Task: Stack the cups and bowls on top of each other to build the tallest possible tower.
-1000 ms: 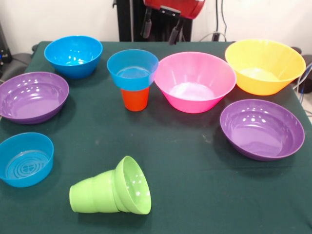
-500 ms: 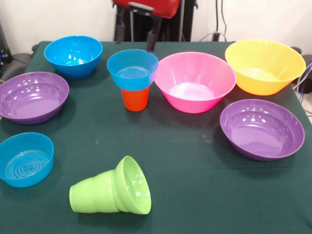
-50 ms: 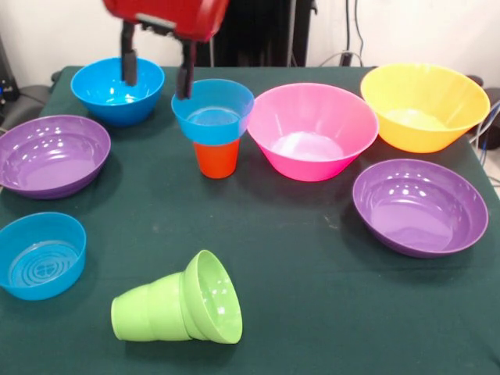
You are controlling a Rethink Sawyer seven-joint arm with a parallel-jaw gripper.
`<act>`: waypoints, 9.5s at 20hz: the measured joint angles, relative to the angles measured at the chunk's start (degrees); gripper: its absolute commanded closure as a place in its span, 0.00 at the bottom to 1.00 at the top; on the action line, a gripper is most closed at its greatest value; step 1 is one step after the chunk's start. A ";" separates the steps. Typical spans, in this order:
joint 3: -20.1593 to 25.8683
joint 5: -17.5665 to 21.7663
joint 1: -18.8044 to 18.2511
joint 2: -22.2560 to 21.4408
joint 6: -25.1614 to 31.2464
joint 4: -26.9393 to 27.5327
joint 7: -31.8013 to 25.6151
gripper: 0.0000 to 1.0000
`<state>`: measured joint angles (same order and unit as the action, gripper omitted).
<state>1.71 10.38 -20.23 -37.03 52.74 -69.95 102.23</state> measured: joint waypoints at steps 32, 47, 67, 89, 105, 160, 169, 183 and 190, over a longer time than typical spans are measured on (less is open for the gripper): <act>20.80 11.78 -8.00 16.89 -1.51 15.53 -30.60 0.00; 23.26 13.97 -12.70 25.25 -6.65 21.33 -32.34 0.00; 25.26 13.97 -15.07 22.12 -14.81 11.74 -32.34 0.00; 8.28 14.33 -5.48 19.54 -13.15 6.64 -32.32 0.00; 5.69 10.96 -5.36 17.32 -3.88 6.89 -32.32 0.00; 32.88 7.25 -18.49 21.91 -18.30 8.72 -32.32 0.00; 35.29 10.62 -19.18 24.34 -21.47 7.34 -32.32 0.00; 31.05 17.86 -16.22 25.07 -19.53 8.98 -32.30 0.00; 29.00 19.41 -14.40 24.71 -17.69 11.45 -32.32 0.00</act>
<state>30.72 29.79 -34.62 -12.32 35.05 -58.50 69.91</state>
